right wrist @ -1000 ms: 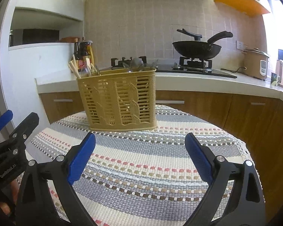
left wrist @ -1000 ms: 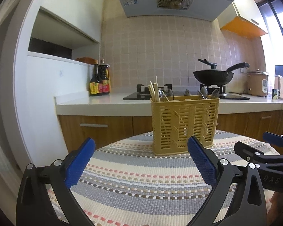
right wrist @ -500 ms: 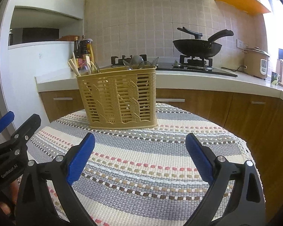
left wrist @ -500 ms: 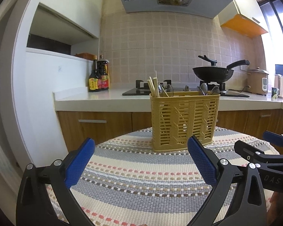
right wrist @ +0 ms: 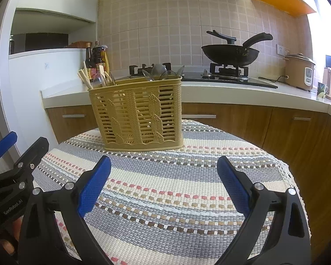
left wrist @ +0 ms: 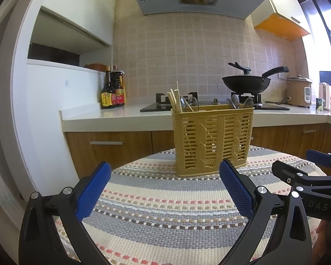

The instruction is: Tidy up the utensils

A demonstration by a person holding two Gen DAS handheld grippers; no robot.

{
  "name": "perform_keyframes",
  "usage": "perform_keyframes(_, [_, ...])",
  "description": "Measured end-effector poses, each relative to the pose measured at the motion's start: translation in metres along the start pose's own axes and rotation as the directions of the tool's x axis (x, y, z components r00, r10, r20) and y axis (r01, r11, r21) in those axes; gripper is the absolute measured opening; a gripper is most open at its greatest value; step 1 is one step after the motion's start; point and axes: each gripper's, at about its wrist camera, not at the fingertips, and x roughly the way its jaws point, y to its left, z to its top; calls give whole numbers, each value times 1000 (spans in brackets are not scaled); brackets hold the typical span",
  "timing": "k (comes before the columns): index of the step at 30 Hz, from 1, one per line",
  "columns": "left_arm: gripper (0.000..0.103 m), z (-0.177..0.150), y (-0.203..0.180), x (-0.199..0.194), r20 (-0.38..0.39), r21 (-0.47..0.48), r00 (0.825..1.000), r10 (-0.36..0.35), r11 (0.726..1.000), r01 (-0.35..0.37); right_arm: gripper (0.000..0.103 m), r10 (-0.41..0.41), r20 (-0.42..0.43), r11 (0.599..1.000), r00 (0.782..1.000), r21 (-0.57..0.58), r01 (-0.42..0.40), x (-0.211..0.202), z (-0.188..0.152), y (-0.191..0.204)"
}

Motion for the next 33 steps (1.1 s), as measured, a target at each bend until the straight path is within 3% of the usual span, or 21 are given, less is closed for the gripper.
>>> perform_keyframes(33, [95, -2, -8, -1, -6, 15, 1000, -6, 1000, 7, 92, -28, -14, 999, 1000, 25, 29, 4, 0, -6])
